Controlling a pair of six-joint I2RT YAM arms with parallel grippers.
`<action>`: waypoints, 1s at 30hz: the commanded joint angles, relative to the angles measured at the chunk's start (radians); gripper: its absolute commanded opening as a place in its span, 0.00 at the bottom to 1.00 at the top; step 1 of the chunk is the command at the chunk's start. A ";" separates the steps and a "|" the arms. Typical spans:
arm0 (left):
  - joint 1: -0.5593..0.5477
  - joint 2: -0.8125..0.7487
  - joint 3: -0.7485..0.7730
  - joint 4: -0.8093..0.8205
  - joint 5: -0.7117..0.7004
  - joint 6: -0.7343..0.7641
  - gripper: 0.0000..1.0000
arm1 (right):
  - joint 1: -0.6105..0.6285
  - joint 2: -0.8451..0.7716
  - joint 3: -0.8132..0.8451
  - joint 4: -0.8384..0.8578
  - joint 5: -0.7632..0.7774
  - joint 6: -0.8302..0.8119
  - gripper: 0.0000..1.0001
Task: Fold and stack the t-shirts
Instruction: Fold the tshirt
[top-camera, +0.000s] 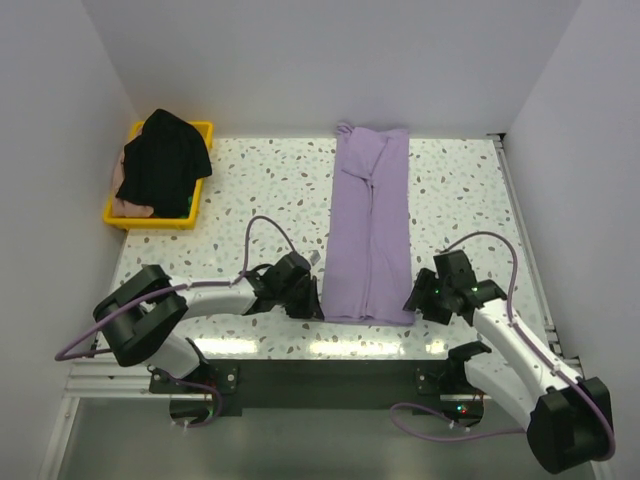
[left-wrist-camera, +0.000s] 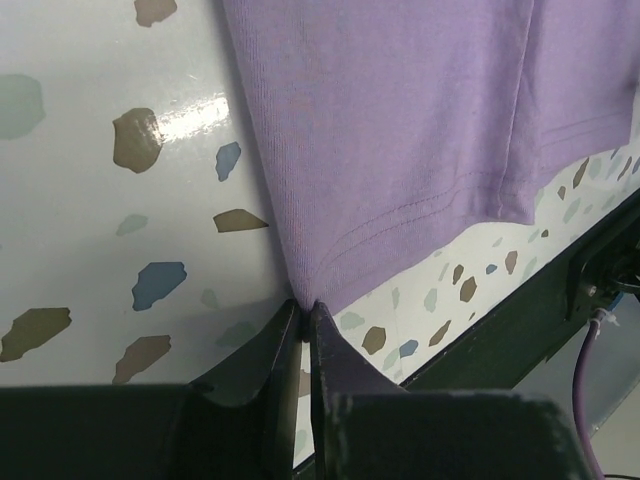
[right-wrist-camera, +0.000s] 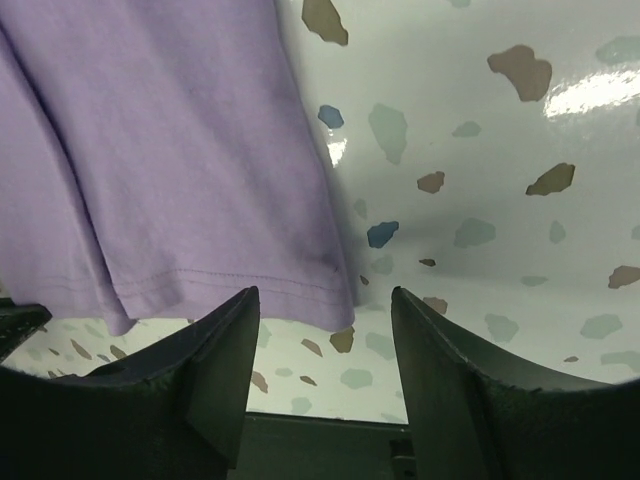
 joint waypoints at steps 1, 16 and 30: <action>-0.009 -0.002 -0.002 -0.132 -0.025 0.018 0.11 | 0.005 0.022 -0.017 -0.022 -0.038 0.015 0.58; -0.008 -0.066 -0.007 -0.130 0.012 0.027 0.38 | 0.016 0.105 -0.043 0.066 -0.091 0.021 0.35; 0.020 -0.002 -0.066 0.056 0.021 -0.020 0.44 | 0.017 0.102 -0.031 0.052 -0.124 0.015 0.09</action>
